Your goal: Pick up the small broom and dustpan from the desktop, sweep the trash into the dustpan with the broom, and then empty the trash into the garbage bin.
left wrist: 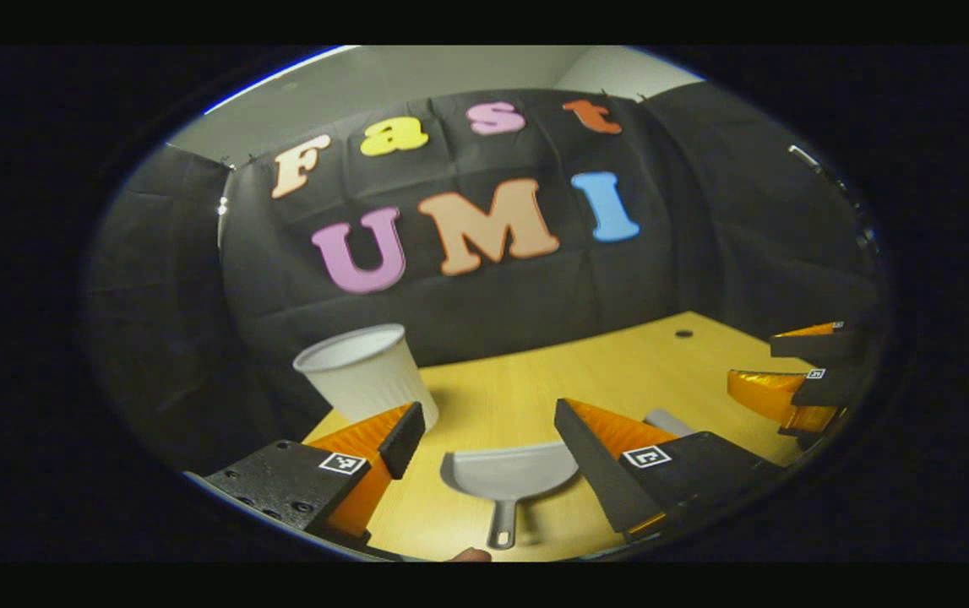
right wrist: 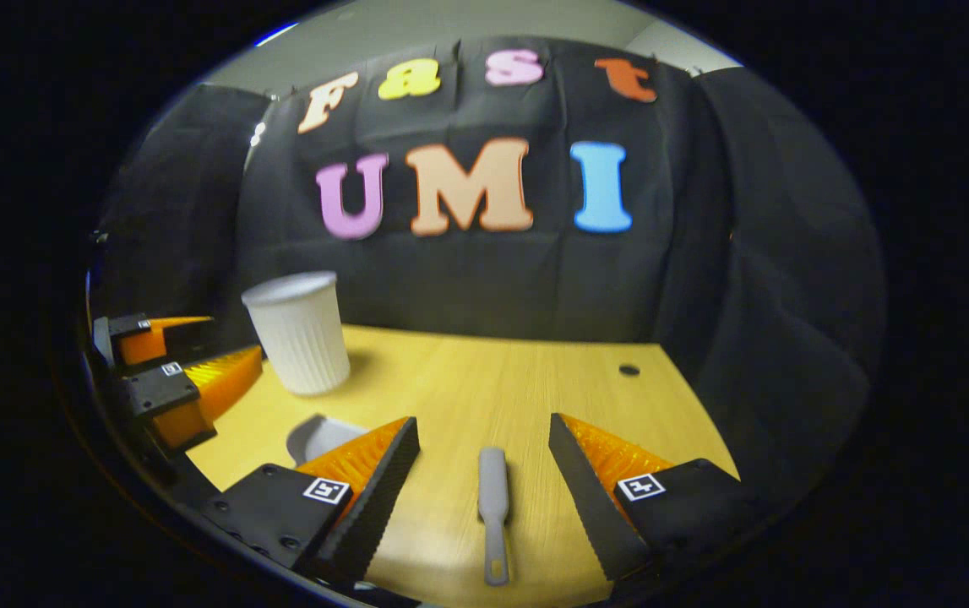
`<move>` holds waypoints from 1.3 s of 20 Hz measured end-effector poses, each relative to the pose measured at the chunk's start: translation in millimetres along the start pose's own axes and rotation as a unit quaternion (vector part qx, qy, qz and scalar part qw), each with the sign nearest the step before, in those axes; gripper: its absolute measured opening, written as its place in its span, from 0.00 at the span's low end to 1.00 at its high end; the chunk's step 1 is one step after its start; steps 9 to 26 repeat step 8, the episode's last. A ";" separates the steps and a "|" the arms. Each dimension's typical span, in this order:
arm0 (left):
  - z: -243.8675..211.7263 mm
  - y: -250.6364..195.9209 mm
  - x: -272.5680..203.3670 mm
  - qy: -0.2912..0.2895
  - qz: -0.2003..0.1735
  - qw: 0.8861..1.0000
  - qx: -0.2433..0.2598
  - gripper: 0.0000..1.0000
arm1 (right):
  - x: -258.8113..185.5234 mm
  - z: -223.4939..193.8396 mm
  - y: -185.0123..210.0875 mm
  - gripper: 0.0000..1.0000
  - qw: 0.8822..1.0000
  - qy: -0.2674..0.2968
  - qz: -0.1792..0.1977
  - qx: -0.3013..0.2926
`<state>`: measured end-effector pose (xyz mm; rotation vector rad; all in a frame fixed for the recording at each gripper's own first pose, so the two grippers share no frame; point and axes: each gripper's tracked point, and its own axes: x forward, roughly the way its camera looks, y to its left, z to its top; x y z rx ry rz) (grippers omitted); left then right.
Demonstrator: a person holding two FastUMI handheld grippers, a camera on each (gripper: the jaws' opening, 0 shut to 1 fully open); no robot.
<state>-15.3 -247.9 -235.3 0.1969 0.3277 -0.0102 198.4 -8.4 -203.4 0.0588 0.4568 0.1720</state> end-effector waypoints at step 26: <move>76.7 -14.5 -32.2 -0.094 -0.031 0.995 -0.017 1.00 | -30.0 17.8 -8.3 0.98 0.994 -0.103 -0.018 0.020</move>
